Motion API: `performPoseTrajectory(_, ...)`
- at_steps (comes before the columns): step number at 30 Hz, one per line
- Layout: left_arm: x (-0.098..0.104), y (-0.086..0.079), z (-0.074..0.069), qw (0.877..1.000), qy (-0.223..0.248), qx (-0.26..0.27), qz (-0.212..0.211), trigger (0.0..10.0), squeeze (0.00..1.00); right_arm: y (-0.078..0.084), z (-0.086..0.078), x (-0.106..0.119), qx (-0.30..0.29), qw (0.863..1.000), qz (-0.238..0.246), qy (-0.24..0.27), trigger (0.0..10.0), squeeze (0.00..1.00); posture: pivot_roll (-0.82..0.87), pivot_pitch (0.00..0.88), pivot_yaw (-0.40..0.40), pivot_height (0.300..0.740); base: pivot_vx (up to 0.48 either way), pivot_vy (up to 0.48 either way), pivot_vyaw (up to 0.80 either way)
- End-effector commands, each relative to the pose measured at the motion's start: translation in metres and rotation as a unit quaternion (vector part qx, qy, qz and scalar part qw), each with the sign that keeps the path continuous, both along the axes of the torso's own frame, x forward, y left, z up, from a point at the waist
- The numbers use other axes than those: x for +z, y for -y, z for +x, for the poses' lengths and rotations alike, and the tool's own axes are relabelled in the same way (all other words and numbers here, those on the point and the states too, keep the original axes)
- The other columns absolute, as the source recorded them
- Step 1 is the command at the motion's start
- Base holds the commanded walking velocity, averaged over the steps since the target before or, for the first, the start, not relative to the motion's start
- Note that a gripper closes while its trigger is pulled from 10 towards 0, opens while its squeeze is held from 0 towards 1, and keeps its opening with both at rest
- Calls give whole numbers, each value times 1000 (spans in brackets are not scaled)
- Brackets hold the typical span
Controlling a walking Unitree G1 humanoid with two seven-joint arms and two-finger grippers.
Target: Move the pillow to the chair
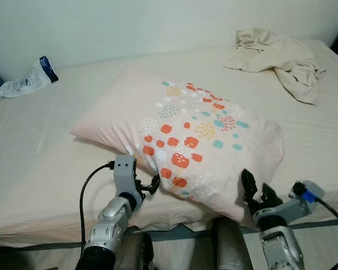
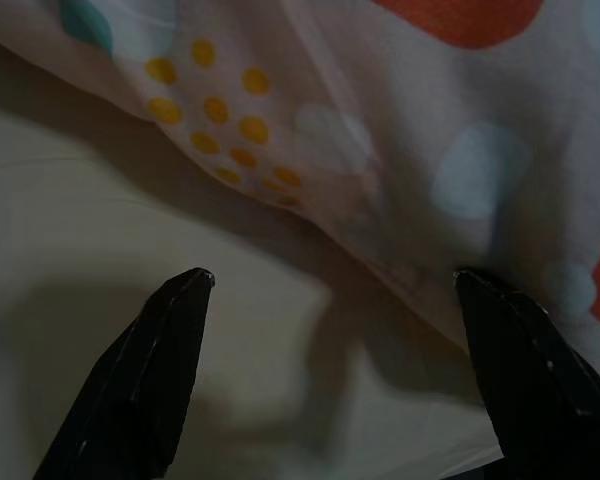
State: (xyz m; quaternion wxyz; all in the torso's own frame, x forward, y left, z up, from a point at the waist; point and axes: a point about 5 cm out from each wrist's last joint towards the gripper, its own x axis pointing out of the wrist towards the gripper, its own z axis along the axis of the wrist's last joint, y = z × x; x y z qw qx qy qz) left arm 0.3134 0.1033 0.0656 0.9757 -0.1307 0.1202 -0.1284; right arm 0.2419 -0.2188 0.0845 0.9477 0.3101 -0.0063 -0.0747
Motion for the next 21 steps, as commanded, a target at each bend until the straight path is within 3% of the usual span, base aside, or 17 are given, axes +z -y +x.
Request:
performPoseTrajectory(1,-12,-4,-6,1000,-27,5,-9,10000,0,2,-4,-12,-2,999,32,-6,10000,1000,-152,198,153,605,0,0,0)
performPoseTrajectory(5,-13,-4,-8,1000,-29,3,-10,10000,0,3,-2,-31,-5,996,77,-33,10000,1000,-140,201,153,605,0,0,0)
performPoseTrajectory(9,-14,-5,-10,1000,-29,2,-9,10000,0,6,1,-43,-22,994,80,-66,10000,1000,-131,202,151,605,0,0,0)
performPoseTrajectory(10,-14,-6,-10,1000,-29,3,-8,10000,0,7,2,-47,-25,993,86,-73,10000,0,-128,204,151,605,0,0,0)
performPoseTrajectory(14,-14,-8,-11,1000,-29,6,-8,10000,0,7,6,-50,-18,993,88,-73,10000,0,-125,207,153,605,0,0,0)
performPoseTrajectory(21,-15,-8,-16,999,-32,6,-11,10000,0,-2,24,-52,56,994,56,-75,10000,0,-111,219,156,605,0,0,0)
